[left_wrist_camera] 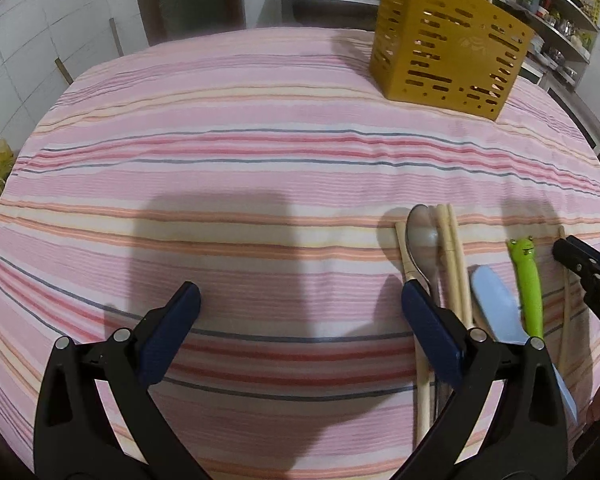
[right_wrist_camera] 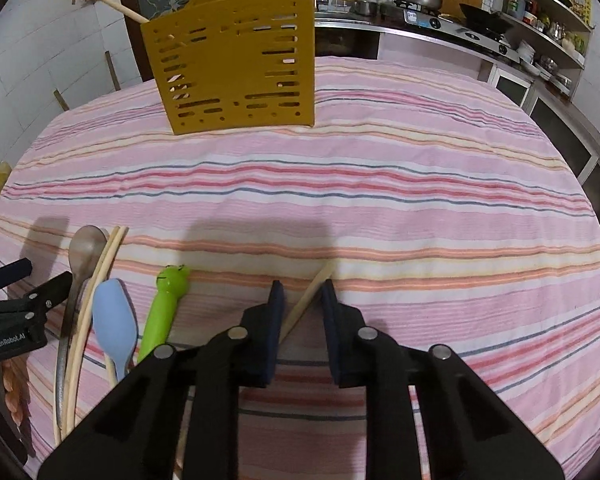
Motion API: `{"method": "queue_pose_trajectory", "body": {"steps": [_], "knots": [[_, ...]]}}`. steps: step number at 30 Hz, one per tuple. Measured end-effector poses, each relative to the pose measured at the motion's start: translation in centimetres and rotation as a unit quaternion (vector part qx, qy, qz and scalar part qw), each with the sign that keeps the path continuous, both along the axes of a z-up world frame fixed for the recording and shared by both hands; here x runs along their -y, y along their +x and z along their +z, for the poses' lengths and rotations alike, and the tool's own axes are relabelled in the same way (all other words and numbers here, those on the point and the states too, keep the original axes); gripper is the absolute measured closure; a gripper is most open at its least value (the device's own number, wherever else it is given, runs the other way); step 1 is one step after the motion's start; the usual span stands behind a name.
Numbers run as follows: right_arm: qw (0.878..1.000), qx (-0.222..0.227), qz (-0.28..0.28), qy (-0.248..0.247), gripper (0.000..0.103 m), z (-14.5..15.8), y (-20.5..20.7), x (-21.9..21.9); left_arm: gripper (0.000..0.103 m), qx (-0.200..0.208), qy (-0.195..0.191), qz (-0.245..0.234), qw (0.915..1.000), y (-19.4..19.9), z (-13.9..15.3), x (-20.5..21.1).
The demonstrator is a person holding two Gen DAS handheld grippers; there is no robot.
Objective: Organize utensils
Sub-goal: 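Move both tools back down to the remaining chopsticks on the cloth, then close the left tool on a chopstick while the right tool grasps another chopstick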
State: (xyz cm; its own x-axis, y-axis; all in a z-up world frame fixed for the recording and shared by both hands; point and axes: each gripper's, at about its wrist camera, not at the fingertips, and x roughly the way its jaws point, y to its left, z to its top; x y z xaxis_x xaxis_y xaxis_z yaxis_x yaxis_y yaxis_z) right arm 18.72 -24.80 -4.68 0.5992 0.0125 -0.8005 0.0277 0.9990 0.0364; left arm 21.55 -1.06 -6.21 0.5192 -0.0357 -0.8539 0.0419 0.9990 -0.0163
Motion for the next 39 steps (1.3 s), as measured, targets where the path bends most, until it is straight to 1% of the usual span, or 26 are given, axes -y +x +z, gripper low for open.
{"method": "queue_pose_trajectory", "body": {"steps": [4,6,8,9,11,13,15,21,23,24,26,28,32,35,36,37,38,39], "knots": [[1.0,0.002,0.002,0.009,0.083,-0.1,-0.2,0.3,0.011,0.005,0.005,-0.002,1.0,-0.7,0.4,0.3],[1.0,0.003,0.003,0.013,0.083,-0.2,-0.3,0.5,0.012,0.015,-0.008,0.007,0.9998,-1.2,0.9,-0.2],[1.0,0.005,0.003,0.014,0.083,-0.3,-0.3,0.5,0.012,0.013,-0.018,0.003,0.9997,-1.4,1.1,-0.3],[1.0,0.006,0.003,0.014,0.083,-0.3,-0.4,0.5,0.012,0.01,-0.017,-0.001,0.9998,-1.4,1.0,-0.1],[1.0,0.006,0.003,0.016,0.083,-0.3,-0.4,0.6,0.012,0.005,0.0,-0.011,0.9999,-1.6,0.7,0.5],[1.0,0.008,0.003,0.019,0.083,-0.3,-0.4,0.7,0.011,0.017,0.012,-0.011,0.9997,-1.9,0.5,0.9],[1.0,0.009,0.002,0.022,0.083,-0.4,-0.5,0.8,0.01,0.021,0.021,-0.011,0.9995,-1.9,0.6,1.1],[1.0,0.01,-0.001,0.023,0.083,-0.5,-0.8,1.0,0.01,0.019,0.012,-0.004,0.9997,-2.1,0.6,0.7],[1.0,0.01,-0.003,0.021,0.083,-0.5,-0.9,0.9,0.01,0.018,0.011,-0.008,0.9997,-2.2,0.5,0.9],[1.0,0.01,-0.003,0.018,0.083,-0.4,-1.0,0.8,0.01,0.015,0.014,-0.014,0.9997,-2.3,0.4,1.1],[1.0,0.01,-0.003,0.017,0.083,-0.4,-1.3,0.7,0.01,0.01,0.032,-0.017,0.9993,-2.3,0.0,1.7],[1.0,0.011,-0.003,0.02,0.083,-0.4,-1.4,0.8,0.01,0.018,0.042,-0.02,0.9988,-2.6,-0.1,1.9],[1.0,0.006,-0.011,0.028,0.083,-0.5,-1.1,1.0,0.011,0.01,0.031,-0.013,0.9994,-1.7,0.0,1.9],[0.999,0.001,-0.025,0.029,0.083,-0.4,-1.0,0.8,0.016,0.008,0.026,-0.01,0.9996,-1.1,0.0,2.1],[0.999,-0.003,-0.034,0.032,0.083,-0.4,-0.9,0.8,0.02,0.007,0.023,-0.008,0.9997,-0.9,0.0,2.2],[0.999,-0.005,-0.041,0.032,0.083,-0.4,-0.8,0.7,0.025,0.005,0.02,-0.007,0.9998,-0.6,0.1,2.4],[0.998,-0.007,-0.046,0.031,0.082,-0.3,-0.8,0.6,0.029,0.005,0.019,-0.008,0.9998,-0.4,0.2,2.6],[0.998,-0.009,-0.052,0.03,0.081,-0.3,-0.7,0.4,0.037,0.004,0.019,-0.01,0.9998,-0.2,0.2,2.9]]}}
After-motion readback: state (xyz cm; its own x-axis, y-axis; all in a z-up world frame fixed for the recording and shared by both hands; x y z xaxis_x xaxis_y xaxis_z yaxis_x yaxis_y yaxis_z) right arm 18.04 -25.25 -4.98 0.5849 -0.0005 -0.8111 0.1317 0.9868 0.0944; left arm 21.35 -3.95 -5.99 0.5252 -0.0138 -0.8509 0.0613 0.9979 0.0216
